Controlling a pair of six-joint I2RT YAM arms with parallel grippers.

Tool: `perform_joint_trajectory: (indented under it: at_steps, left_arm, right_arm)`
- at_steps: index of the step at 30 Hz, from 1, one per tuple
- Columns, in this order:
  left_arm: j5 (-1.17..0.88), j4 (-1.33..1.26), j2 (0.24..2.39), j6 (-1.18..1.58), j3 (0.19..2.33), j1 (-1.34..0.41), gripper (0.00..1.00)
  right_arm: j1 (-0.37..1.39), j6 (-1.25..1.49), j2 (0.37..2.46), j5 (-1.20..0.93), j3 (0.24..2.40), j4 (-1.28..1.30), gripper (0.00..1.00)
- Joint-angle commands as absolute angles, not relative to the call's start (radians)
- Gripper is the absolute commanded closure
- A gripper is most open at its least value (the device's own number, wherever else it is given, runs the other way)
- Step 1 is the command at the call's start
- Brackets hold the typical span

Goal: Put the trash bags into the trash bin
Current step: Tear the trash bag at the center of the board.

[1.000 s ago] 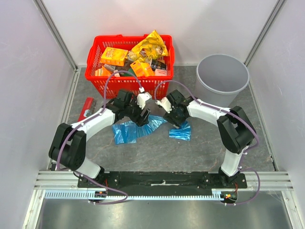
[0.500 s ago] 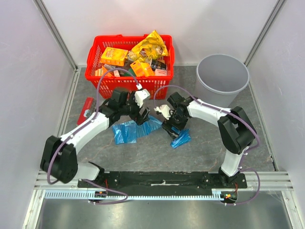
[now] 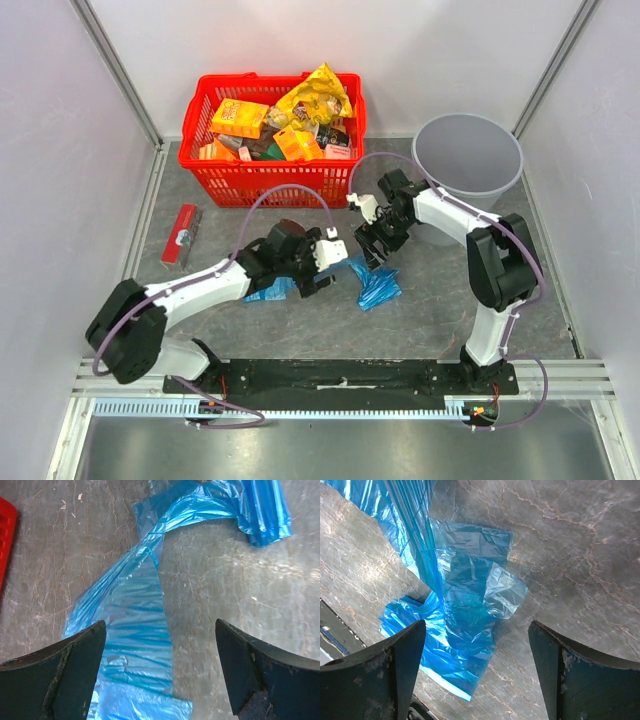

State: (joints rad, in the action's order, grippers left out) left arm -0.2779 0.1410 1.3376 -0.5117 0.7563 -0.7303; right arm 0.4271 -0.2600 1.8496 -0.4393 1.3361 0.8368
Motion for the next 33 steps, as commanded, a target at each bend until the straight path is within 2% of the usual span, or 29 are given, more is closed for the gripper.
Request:
perform_joint_trajectory:
  at_steps: [1, 7, 10, 16, 17, 18, 19, 26, 33]
  left_arm:
    - [-0.120, -0.060, 1.452, -0.626, 0.764, -0.798, 0.05]
    - [0.049, -0.262, 1.618, -0.710, 0.750, -0.856, 0.05]
    - [0.109, -0.346, 1.672, -0.745, 0.738, -0.862, 0.13]
    - [0.141, -0.428, 1.693, -0.761, 0.706, -0.862, 0.61]
    - [0.141, -0.428, 1.692, -0.762, 0.706, -0.862, 0.73]
    - [0.144, -0.426, 1.690, -0.762, 0.706, -0.864, 0.96]
    - [0.146, -0.428, 1.689, -0.762, 0.704, -0.864, 0.98]
    - [0.091, -0.374, 1.609, -0.743, 0.692, -0.862, 0.98]
    - [-0.024, -0.283, 1.422, -0.723, 0.695, -0.861, 0.98]
  right_arm:
    - [0.423, -0.268, 1.890, -0.495, 1.345, 0.885, 0.09]
    - [0.410, -0.270, 1.905, -0.499, 1.344, 0.880, 0.09]
    - [0.402, -0.270, 1.911, -0.503, 1.345, 0.880, 0.09]
    - [0.399, -0.258, 1.942, -0.517, 1.342, 0.873, 0.09]
    - [0.400, -0.253, 1.944, -0.517, 1.341, 0.862, 0.09]
    - [0.399, -0.249, 1.948, -0.515, 1.342, 0.855, 0.09]
    - [0.399, -0.245, 1.951, -0.515, 1.344, 0.853, 0.09]
    - [0.397, -0.247, 1.950, -0.540, 1.374, 0.827, 0.09]
    - [0.399, -0.322, 1.986, -0.647, 1.462, 0.867, 0.07]
